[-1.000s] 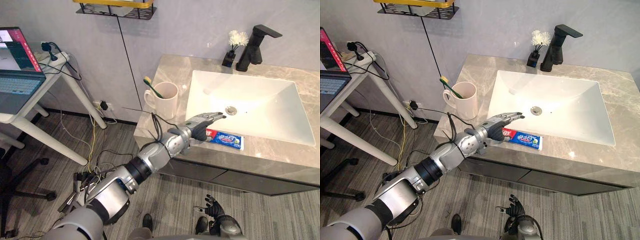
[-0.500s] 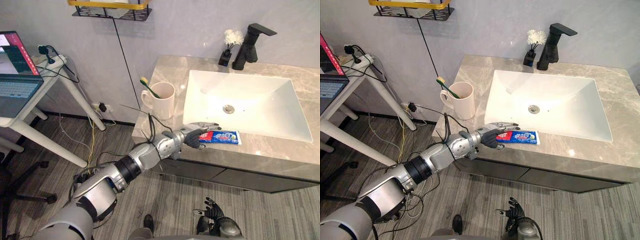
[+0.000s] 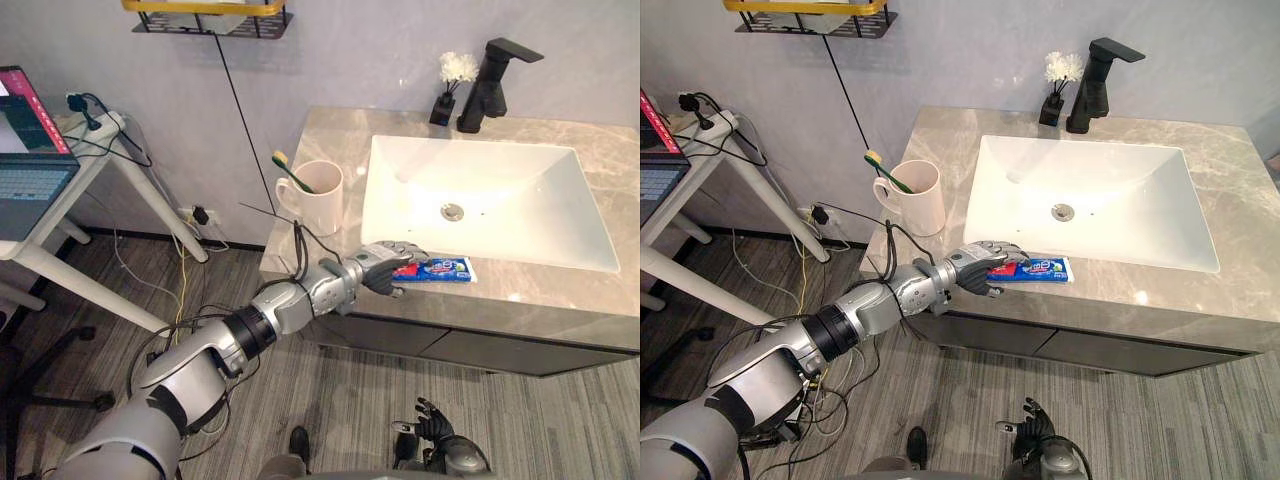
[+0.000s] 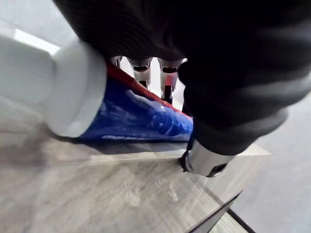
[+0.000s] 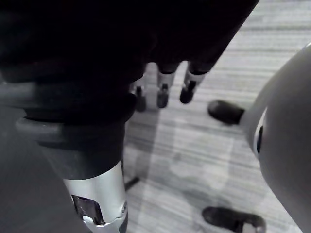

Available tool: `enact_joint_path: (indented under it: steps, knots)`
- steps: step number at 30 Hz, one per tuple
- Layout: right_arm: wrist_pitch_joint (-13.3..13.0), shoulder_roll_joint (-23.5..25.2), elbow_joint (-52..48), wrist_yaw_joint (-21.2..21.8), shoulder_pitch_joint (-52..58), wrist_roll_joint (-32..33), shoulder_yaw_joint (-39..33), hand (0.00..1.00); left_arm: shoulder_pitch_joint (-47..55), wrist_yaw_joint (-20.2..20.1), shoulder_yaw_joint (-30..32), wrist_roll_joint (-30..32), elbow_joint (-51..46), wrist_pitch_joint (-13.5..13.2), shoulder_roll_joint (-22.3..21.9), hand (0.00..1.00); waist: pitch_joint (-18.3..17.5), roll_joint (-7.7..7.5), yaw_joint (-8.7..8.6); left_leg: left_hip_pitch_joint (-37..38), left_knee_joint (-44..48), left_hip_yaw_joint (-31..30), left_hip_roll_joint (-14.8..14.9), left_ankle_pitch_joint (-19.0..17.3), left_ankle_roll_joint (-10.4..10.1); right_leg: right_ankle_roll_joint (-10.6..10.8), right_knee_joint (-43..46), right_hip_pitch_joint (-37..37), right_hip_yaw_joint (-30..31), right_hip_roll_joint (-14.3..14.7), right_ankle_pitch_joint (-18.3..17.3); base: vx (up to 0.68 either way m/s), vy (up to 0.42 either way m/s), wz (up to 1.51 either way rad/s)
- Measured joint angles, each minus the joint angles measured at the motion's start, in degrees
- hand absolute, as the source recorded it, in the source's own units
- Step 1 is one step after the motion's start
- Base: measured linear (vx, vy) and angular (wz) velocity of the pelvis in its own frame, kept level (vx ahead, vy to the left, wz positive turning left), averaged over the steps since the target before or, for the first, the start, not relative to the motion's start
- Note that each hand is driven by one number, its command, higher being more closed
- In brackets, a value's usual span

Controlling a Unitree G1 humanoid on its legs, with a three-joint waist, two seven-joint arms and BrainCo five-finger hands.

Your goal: Organize washtable

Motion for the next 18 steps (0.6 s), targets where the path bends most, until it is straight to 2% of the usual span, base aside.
enact_joint_path:
  steps: [4,10,12,18]
  knots:
    - [-0.5,-0.1,-1.9,-0.3,0.1,1.3,0.0,0.0,0.1,6.0,3.6,9.0,1.4,0.2,-0.9,1.0,0.9,0.33,-1.15,-0.5,0.5,0.1,0.0,0.0,0.0,-0.1,0.0,-0.4,0.2,0.1,0.1,0.0,0.004,-0.03]
    - [-2.5,-0.5,-5.2,-2.5,0.7,1.3,-0.1,0.0,4.1,13.9,11.7,22.0,4.6,2.1,-4.8,1.0,2.2,0.35,-1.67,0.4,0.5,0.8,0.6,-0.2,-0.3,-0.6,-1.2,0.5,0.7,1.3,0.5,0.01,-0.007,-0.07]
    - [-2.7,-0.4,-6.1,-2.7,1.0,1.2,-0.1,0.0,5.4,16.3,13.3,24.6,6.2,3.1,-5.1,1.0,2.4,0.3,-2.21,1.7,-0.2,1.2,0.8,-0.3,-0.4,-0.7,-2.1,1.7,0.9,1.7,0.6,0.02,-0.02,-0.08]
    - [-4.4,-0.6,-6.7,-4.2,1.7,1.2,-0.1,0.0,7.8,21.6,15.7,28.7,7.1,5.2,-7.4,1.0,2.4,0.33,-2.11,1.9,-0.7,1.6,1.1,-0.2,-0.7,-1.0,-3.0,1.7,1.4,2.1,0.8,0.0,-0.013,-0.04]
